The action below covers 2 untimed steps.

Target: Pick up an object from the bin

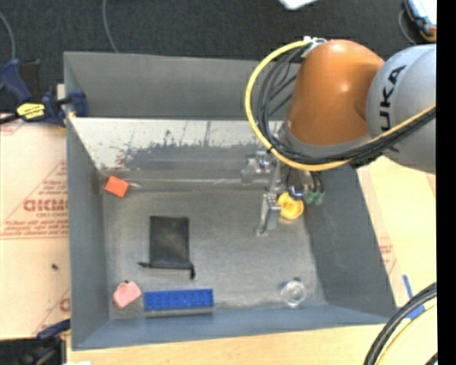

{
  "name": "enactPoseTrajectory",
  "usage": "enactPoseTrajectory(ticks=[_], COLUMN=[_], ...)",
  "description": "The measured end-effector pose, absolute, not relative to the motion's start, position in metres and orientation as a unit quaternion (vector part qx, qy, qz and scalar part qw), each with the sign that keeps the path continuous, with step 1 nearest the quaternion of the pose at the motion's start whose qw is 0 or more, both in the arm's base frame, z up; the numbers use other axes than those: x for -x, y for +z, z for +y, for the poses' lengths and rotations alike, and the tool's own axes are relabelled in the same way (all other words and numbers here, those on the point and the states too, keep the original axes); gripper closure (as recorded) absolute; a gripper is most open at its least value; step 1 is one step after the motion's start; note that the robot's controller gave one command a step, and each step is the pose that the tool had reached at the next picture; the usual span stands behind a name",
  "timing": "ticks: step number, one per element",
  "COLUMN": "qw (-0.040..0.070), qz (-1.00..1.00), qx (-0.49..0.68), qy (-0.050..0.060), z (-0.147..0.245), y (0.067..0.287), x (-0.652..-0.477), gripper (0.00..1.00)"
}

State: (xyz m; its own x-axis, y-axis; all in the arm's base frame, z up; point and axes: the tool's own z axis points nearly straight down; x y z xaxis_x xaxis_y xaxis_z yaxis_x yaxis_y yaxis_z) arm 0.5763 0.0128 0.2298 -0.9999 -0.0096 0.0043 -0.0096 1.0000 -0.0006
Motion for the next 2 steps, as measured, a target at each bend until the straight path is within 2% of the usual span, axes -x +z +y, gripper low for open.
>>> enactPoseTrajectory(ticks=[1, 2], qw=[-0.002, 0.002], qz=[-1.0, -1.0], qx=[-0.005, 0.01], qy=[0.0, -0.001], z=[0.013, 0.082], y=[0.235, 0.17], x=[-0.578, -0.622], gripper=[0.0, 0.0])
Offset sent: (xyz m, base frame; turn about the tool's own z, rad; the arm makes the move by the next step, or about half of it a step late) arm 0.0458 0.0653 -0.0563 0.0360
